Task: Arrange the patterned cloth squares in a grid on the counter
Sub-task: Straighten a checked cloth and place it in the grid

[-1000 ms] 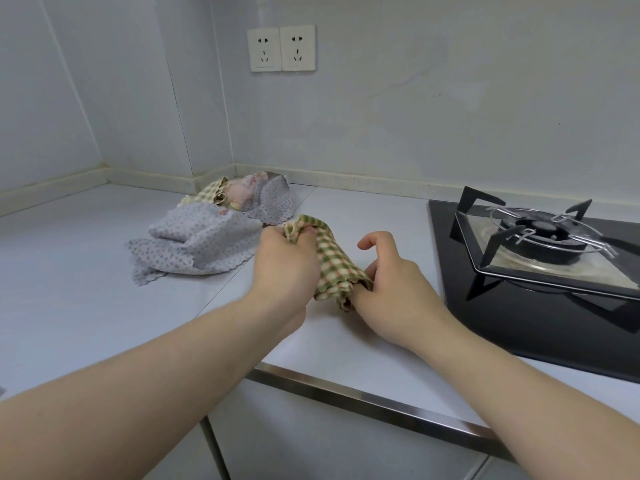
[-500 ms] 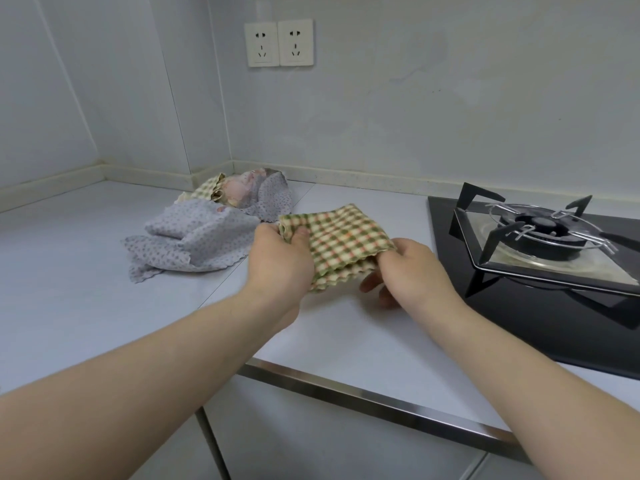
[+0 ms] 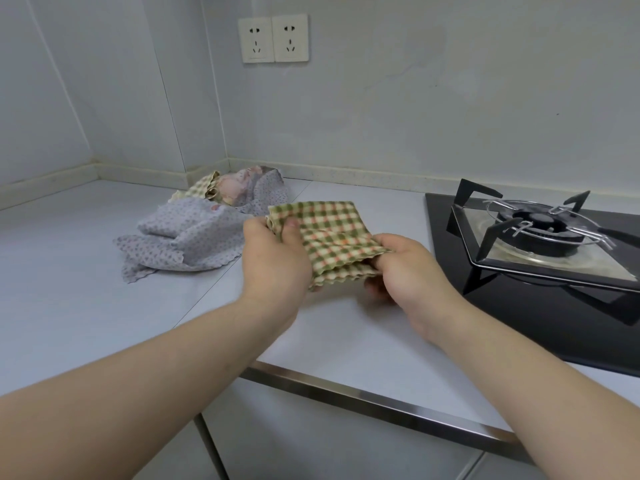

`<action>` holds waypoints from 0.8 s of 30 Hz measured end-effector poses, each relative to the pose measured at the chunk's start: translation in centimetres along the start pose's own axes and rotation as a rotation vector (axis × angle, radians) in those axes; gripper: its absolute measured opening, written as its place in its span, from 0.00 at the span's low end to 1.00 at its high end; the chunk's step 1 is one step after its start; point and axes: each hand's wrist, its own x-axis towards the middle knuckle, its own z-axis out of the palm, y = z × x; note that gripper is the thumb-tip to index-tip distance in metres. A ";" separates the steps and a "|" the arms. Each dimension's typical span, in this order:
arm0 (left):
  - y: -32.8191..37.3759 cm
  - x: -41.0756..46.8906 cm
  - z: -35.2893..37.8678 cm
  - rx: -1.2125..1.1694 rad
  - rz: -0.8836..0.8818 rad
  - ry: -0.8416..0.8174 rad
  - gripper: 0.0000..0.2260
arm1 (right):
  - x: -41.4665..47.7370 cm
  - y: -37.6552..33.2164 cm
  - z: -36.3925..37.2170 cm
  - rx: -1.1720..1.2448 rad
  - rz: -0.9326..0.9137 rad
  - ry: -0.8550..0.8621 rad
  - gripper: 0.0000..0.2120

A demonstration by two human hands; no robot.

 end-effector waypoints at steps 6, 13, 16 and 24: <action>-1.1 -0.6 0.3 0.164 0.042 -0.038 0.07 | 0.1 0.0 0.1 0.045 -0.038 0.042 0.14; -1.0 0.2 -0.3 -0.117 -0.270 -0.129 0.06 | 0.5 0.3 -0.8 -0.024 -0.193 0.116 0.20; 0.0 0.8 -0.8 -0.146 -0.341 -0.228 0.09 | 0.7 0.3 -1.3 0.003 -0.268 0.108 0.21; 2.0 2.7 -3.0 -0.036 -0.166 -0.653 0.18 | 0.6 -0.5 -3.3 0.088 -0.426 0.001 0.19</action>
